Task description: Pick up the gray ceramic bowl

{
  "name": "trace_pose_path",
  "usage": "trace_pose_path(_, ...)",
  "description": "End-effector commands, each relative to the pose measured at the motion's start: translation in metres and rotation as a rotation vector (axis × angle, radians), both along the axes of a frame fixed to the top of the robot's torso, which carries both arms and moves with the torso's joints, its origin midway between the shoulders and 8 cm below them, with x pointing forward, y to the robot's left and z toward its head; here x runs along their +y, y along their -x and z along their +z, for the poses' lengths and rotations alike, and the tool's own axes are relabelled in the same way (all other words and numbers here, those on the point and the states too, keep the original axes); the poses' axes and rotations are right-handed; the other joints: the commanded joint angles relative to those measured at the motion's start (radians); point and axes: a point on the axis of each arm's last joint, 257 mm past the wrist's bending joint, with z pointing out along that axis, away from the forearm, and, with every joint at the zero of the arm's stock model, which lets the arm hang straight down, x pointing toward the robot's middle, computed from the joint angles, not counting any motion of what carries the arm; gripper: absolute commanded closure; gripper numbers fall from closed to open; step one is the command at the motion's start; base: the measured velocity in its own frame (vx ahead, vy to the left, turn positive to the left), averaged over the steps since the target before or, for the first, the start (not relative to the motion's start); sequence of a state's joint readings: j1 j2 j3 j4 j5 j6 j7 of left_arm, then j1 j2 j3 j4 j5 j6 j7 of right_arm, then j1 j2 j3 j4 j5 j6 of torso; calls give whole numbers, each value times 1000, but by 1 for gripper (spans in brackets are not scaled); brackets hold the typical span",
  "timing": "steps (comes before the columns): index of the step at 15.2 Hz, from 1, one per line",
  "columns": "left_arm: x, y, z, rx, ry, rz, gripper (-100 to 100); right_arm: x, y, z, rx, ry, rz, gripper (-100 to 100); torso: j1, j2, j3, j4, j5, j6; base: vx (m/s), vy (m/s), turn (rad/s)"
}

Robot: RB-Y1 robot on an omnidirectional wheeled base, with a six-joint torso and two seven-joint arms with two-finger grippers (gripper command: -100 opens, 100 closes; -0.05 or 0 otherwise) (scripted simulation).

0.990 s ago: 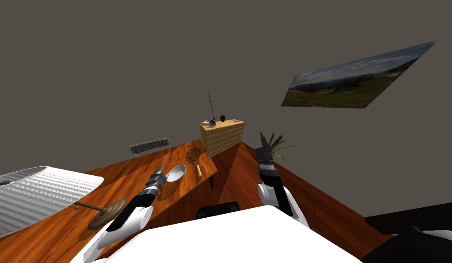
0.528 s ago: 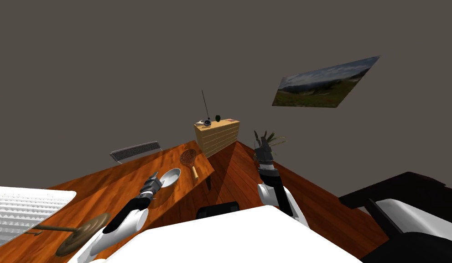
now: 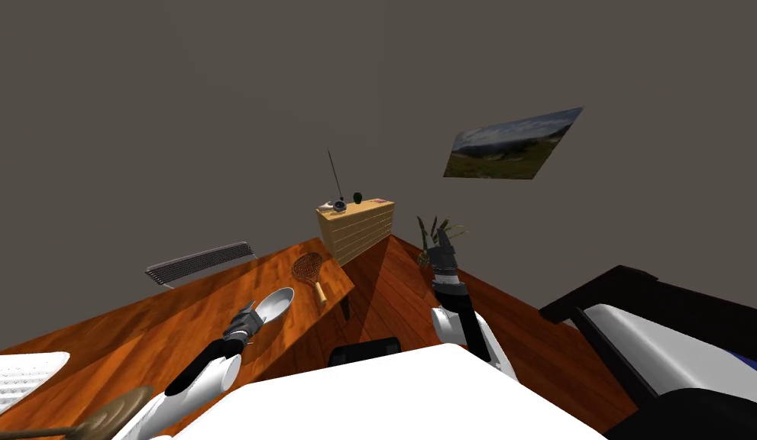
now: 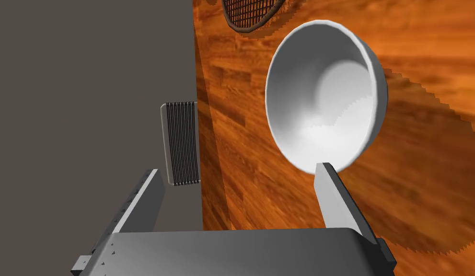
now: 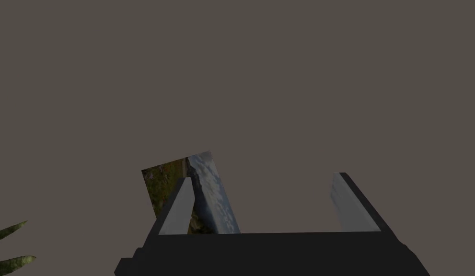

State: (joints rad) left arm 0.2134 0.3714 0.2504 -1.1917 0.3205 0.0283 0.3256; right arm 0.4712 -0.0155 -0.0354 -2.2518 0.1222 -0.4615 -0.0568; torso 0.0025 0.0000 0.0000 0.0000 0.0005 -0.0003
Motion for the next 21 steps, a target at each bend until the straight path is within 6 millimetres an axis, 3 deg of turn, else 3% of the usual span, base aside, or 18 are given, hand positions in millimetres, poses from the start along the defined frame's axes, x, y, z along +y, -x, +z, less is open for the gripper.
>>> trace_pose_path(1, 12, 8, -13, 32, 41, 47, -100, 0, 0, 0, 0, 0, 0, 0, 0, 0, 0, 0, 0, 0, -2, 10, -172)
trace_pose_path(7, 34, 48, -62, 144, 164, 184, -100, 0, 0, 0, 0, 0, 0, 0, 1, -1, 0, 0, 0, 0, 2, 26, -197)
trace_pose_path(10, 36, 56, -71, 166, 203, 222, -100, 0, 0, 0, 0, 0, 0, 0, 1, -1, -1, 0, 0, 0, 8, 25, -103)
trace_pose_path(21, 27, 104, -127, 286, 409, 403, -100, 0, 0, 0, 0, 0, 0, 0, 1, -2, -1, 0, 0, 0, 14, 34, -129)
